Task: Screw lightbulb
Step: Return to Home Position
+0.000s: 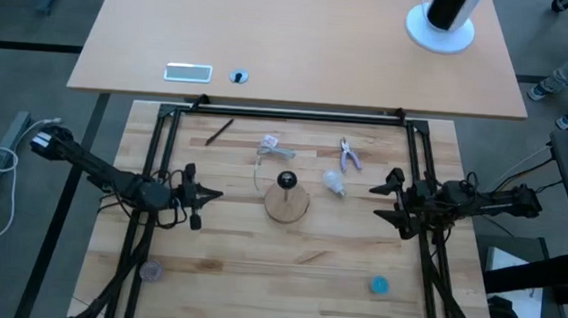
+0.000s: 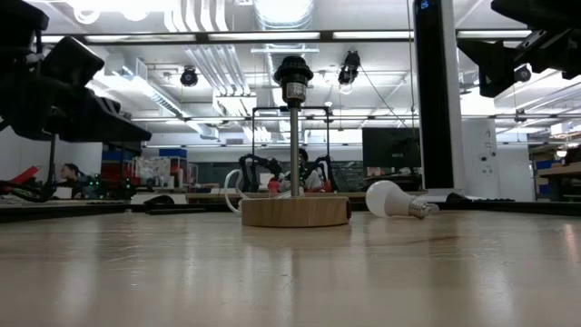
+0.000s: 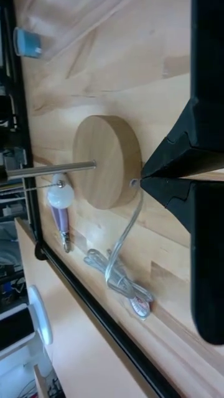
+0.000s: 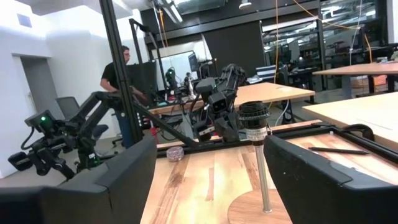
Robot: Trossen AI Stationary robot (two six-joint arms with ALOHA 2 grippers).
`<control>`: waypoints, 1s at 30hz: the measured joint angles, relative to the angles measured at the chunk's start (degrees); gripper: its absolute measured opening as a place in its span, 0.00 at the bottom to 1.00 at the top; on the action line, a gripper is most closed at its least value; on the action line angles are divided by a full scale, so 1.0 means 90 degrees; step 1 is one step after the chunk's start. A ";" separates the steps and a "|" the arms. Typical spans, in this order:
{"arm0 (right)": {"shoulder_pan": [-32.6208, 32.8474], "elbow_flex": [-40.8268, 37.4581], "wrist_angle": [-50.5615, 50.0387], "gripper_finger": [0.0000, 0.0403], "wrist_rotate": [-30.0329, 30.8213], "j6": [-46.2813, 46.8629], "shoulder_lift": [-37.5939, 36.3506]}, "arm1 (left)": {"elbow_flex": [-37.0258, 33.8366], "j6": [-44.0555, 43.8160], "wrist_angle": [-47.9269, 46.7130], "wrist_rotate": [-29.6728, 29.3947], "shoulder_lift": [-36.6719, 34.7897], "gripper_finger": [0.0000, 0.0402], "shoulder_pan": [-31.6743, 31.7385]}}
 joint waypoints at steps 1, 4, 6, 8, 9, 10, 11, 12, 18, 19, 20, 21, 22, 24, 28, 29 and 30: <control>0.0000 0.0000 0.0000 0.73 0.0000 0.0002 0.0000 | 0.0000 0.0000 -0.0002 0.0000 0.0031 0.00 -0.0002; 0.0000 0.0000 0.0000 0.74 0.0000 0.0000 0.0000 | 0.0000 0.0000 0.0002 0.0000 0.0129 0.00 0.0000; 0.0000 0.0000 0.0000 0.75 0.0000 0.0002 0.0000 | 0.0000 0.0000 -0.0004 0.0000 0.0182 0.00 0.0000; 0.0000 0.0002 0.0000 0.76 0.0000 0.0002 0.0000 | 0.0000 0.0000 0.0001 0.0000 0.0241 0.00 -0.0002; 0.0000 0.0002 0.0000 0.76 0.0000 0.0000 0.0000 | 0.0000 0.0000 -0.0002 0.0000 0.0266 0.00 -0.0002; 0.0000 0.0002 0.0000 0.76 0.0000 0.0000 0.0000 | 0.0000 0.0000 -0.0003 0.0000 0.0290 0.00 0.0000; 0.0000 0.0002 0.0000 0.76 0.0000 0.0000 0.0000 | 0.0000 0.0000 0.0001 0.0000 0.0311 0.00 0.0000; 0.0000 0.0002 0.0000 0.76 0.0000 0.0002 0.0000 | 0.0000 0.0000 0.0003 0.0000 0.0337 0.00 0.0000; 0.0000 0.0002 0.0000 0.74 0.0000 0.0002 0.0000 | 0.0000 0.0000 -0.0006 0.0000 0.0467 0.00 -0.0002; 0.0000 0.0002 0.0000 0.73 0.0000 0.0002 0.0000 | 0.0000 0.0000 -0.0008 0.0000 0.0486 0.00 -0.0001; 0.0000 0.0005 0.0000 0.73 0.0000 0.0000 0.0000 | 0.0000 0.0000 -0.0003 0.0000 0.0508 0.00 -0.0002; 0.0000 0.0005 0.0000 0.73 0.0000 0.0000 0.0000 | 0.0000 0.0000 0.0000 0.0000 0.0533 0.00 -0.0002; 0.0000 0.0007 0.0000 0.73 0.0000 0.0001 0.0000 | 0.0000 0.0000 -0.0007 0.0000 0.0553 0.00 -0.0002; 0.0000 0.0007 0.0000 0.73 0.0000 0.0002 0.0000 | 0.0000 0.0000 -0.0007 0.0000 0.0590 0.00 0.0000; 0.0000 0.0007 0.0000 0.75 0.0000 0.0000 0.0000 | 0.0000 0.0000 -0.0007 0.0000 0.0667 0.00 -0.0002; 0.0000 0.0007 -0.0002 0.76 0.0000 0.0000 0.0000 | 0.0000 0.0000 -0.0003 0.0000 0.0687 0.00 -0.0001; 0.0000 0.0007 0.0000 0.76 0.0000 0.0002 0.0000 | 0.0000 0.0000 0.0001 0.0000 0.0706 0.00 0.0000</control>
